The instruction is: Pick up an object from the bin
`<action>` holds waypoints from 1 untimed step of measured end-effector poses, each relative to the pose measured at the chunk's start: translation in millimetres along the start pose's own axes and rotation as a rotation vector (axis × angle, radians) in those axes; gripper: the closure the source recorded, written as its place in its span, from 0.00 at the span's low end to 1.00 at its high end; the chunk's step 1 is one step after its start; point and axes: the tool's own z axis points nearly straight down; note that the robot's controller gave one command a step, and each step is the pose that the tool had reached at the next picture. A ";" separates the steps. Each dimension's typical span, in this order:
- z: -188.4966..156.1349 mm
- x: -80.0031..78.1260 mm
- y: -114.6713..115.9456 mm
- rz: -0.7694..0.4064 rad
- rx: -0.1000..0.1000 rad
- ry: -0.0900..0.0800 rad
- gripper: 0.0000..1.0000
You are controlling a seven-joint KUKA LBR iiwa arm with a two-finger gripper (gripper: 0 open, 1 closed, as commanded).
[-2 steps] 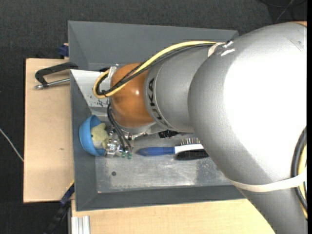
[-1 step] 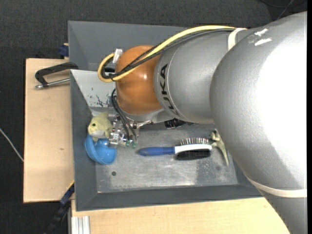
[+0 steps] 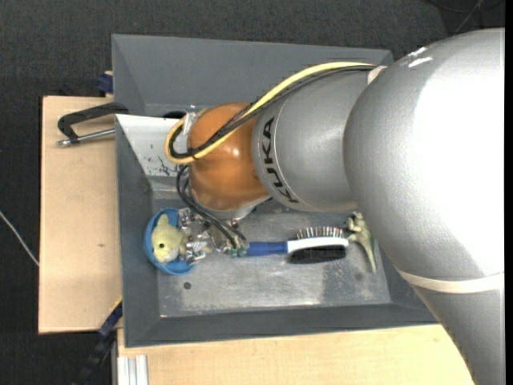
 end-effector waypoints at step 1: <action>6.4 -1.5 8.6 0.005 0.004 0.001 1.00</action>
Offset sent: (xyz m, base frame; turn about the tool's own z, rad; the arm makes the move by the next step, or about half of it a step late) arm -0.0054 0.0084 -0.0137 0.0049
